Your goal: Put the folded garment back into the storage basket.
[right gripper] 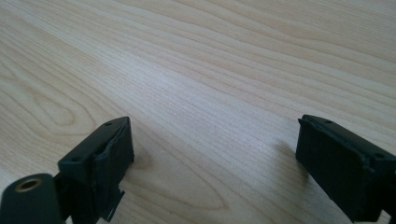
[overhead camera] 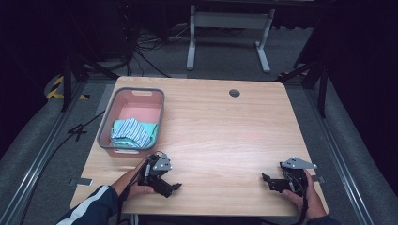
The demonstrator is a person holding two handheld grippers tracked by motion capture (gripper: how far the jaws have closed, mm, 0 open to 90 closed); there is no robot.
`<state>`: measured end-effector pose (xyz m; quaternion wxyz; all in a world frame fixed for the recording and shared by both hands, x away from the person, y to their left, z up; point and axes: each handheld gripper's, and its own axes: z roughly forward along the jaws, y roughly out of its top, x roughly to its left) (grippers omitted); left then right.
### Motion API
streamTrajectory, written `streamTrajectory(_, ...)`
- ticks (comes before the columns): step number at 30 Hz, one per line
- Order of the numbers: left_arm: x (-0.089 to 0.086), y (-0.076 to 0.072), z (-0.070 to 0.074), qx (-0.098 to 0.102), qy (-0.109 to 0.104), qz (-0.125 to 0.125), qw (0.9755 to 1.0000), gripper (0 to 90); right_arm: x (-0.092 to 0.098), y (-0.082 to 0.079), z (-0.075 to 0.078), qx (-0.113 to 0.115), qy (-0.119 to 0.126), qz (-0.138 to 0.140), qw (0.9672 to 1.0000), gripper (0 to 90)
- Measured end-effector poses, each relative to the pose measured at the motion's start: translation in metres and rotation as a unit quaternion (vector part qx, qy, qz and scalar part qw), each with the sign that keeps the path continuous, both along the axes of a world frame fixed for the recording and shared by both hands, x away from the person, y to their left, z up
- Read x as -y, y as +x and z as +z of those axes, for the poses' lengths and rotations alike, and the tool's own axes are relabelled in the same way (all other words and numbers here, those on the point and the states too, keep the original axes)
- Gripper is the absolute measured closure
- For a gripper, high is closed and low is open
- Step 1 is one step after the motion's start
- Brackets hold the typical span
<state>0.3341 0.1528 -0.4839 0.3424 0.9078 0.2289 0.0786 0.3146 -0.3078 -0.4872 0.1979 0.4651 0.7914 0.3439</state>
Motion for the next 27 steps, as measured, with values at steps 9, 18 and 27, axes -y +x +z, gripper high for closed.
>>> streamTrajectory(9,0.0003,0.0002,-0.0003,-0.003,-0.002,-0.001,1.0,0.4,0.0,0.0007,0.0,-0.001,0.001,0.002,1.0,10.4)
streamTrajectory(18,0.0006,0.0007,-0.0002,0.0,0.0,0.0,1.0,0.0,-0.0001,0.0014,0.0002,-0.002,0.001,0.002,1.0,9.9)
streamTrajectory(27,0.0019,0.0011,-0.0006,-0.001,-0.003,0.006,1.0,0.0,-0.0001,0.0013,0.0001,-0.002,0.001,0.001,1.0,9.8)
